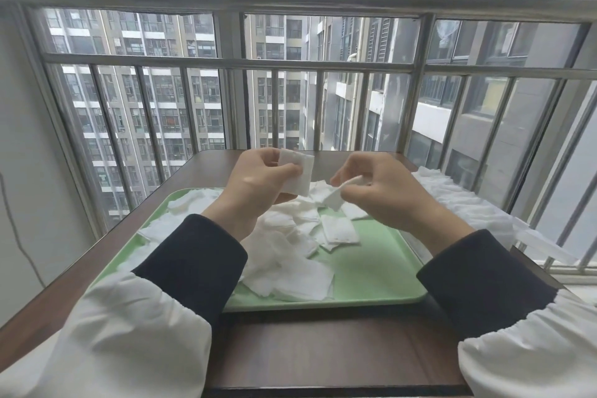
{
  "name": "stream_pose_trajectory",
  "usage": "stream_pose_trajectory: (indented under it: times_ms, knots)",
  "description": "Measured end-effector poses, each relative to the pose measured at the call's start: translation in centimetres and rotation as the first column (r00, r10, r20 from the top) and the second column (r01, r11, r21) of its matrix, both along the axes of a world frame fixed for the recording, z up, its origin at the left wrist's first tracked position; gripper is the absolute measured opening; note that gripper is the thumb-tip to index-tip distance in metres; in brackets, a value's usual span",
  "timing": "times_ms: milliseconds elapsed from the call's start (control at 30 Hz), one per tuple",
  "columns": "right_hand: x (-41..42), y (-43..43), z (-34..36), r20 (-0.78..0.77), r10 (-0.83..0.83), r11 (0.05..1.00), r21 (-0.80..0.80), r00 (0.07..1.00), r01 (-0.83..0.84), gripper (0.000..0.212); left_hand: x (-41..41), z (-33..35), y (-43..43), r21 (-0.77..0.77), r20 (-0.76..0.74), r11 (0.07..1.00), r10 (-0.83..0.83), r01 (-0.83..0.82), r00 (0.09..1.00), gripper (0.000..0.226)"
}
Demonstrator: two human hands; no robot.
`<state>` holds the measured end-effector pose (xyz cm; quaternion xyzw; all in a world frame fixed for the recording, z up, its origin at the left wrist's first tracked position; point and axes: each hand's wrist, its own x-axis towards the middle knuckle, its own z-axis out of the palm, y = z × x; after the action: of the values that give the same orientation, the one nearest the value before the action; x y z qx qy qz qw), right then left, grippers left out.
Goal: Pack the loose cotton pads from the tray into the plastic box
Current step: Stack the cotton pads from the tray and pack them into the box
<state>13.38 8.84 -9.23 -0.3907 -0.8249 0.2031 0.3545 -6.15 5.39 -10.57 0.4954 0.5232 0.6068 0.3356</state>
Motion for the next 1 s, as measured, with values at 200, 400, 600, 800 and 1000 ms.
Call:
stream_pose_trajectory:
  times_ms: [200,400,600,800,1000]
  knots:
    - [0.5,0.2,0.3,-0.348,0.162,0.939,-0.235,0.924,-0.253,0.01,0.5,0.2,-0.6,-0.008,-0.016,0.992,-0.129,0.128,0.992,0.011]
    - [0.4,0.4,0.1,-0.403,0.208,0.907,-0.262,0.891,-0.33,0.035,1.4,0.4,-1.3,0.01,-0.053,0.967,-0.253,0.254,0.966,0.009]
    - [0.5,0.5,0.1,-0.405,0.08,0.923,-0.316,0.911,-0.221,0.046,1.7,0.5,-1.5,-0.005,-0.051,0.962,-0.272,0.272,0.961,0.008]
    - [0.5,0.4,0.0,-0.407,0.034,0.935,-0.31,0.913,-0.174,0.045,1.7,0.5,-1.4,-0.03,-0.044,0.956,-0.292,0.291,0.955,0.026]
    - [0.1,0.4,-0.4,-0.363,-0.028,0.969,-0.239,0.931,-0.064,0.042,1.5,0.2,-1.2,-0.007,-0.101,0.954,-0.298,0.299,0.949,0.021]
